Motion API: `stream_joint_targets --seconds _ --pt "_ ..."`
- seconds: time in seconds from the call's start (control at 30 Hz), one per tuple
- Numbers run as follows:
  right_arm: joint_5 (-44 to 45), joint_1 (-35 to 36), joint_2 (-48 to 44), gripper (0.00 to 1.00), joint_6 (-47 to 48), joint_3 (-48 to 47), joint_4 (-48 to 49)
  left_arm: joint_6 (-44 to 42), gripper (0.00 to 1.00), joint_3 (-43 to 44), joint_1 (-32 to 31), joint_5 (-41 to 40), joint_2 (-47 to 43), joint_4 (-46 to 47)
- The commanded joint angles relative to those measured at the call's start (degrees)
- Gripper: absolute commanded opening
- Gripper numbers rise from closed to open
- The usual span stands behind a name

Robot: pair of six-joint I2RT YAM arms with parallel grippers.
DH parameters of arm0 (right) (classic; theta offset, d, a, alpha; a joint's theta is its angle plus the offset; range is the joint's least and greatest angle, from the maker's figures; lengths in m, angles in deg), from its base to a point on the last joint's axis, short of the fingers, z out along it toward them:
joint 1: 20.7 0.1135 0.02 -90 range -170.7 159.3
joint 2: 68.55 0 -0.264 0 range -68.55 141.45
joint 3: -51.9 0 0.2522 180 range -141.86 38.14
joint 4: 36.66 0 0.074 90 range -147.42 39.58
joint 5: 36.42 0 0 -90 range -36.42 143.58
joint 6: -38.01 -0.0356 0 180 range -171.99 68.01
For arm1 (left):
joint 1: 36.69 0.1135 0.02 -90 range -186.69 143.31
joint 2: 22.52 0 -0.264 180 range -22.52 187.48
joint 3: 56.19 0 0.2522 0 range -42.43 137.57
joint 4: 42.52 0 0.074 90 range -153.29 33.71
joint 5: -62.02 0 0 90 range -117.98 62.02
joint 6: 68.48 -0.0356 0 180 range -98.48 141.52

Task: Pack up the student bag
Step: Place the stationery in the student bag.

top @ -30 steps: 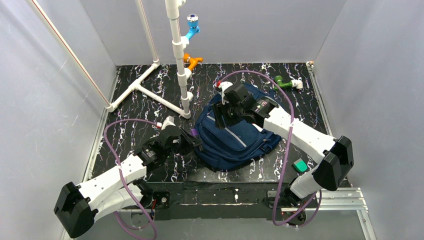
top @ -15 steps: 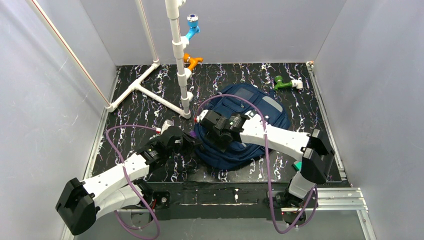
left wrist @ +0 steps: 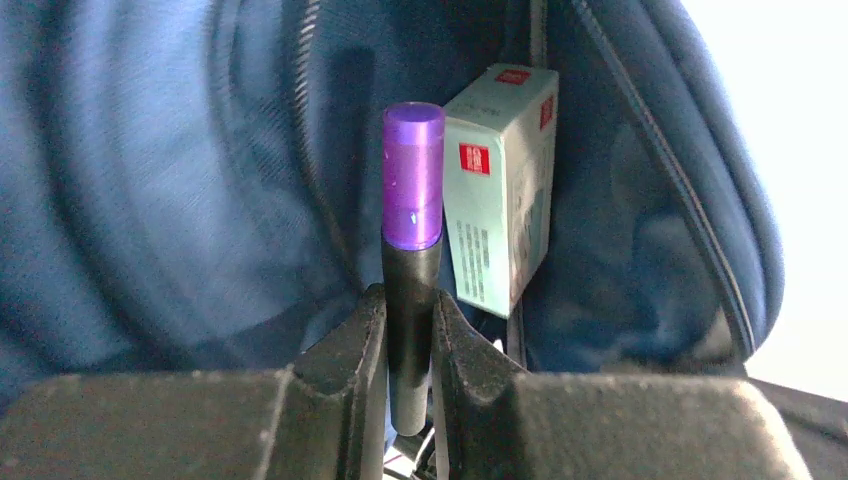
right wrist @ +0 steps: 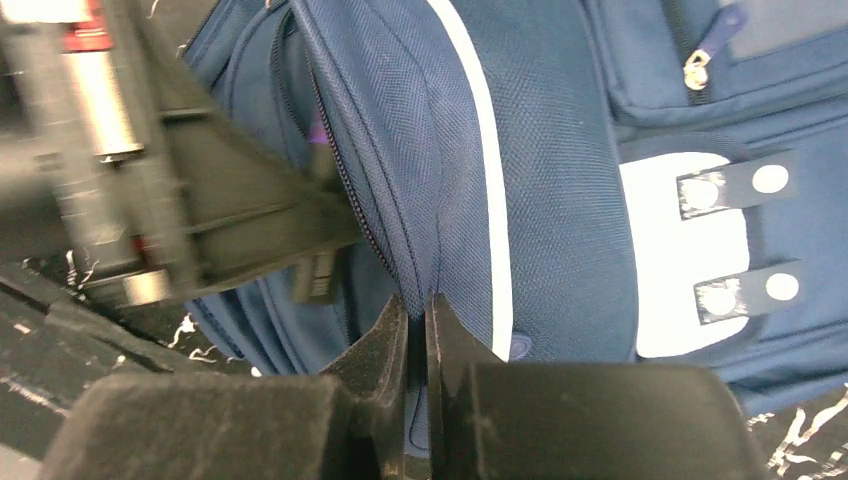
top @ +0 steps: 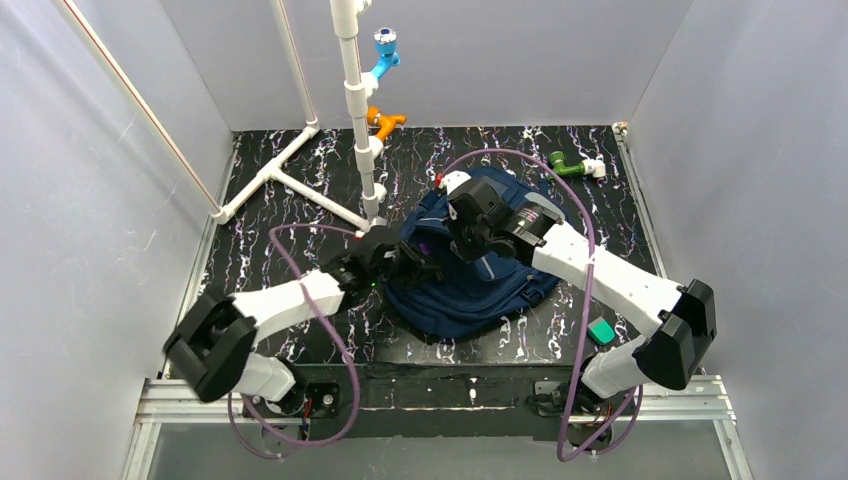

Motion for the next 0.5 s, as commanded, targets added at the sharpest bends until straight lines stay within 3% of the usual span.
stream_joint_targets --seconds 0.0,0.17,0.23,0.33,0.43,0.47 --pt "-9.64 -1.73 -2.04 0.01 -3.48 0.28 8.44 -0.5 0.0 7.2 0.43 5.05 10.33 9.09" --pt "-10.86 -2.26 -2.64 0.01 -3.58 1.01 9.22 2.03 0.0 11.16 0.41 5.3 15.76 9.2" --pt "-10.96 -2.49 -2.65 0.01 -3.57 0.99 9.21 4.51 0.06 11.63 0.42 5.54 17.38 9.42" --pt "-11.22 -2.81 -2.78 0.01 -3.56 0.75 9.15 6.19 0.44 10.71 0.36 3.9 17.15 9.35" --pt "-11.15 -2.98 -2.91 0.01 -3.24 0.8 9.14 5.15 0.64 9.77 0.3 3.19 15.25 9.07" --pt "-11.15 -3.07 -2.91 0.01 -3.08 0.81 9.15 4.9 0.67 9.34 0.31 3.23 14.22 8.82"
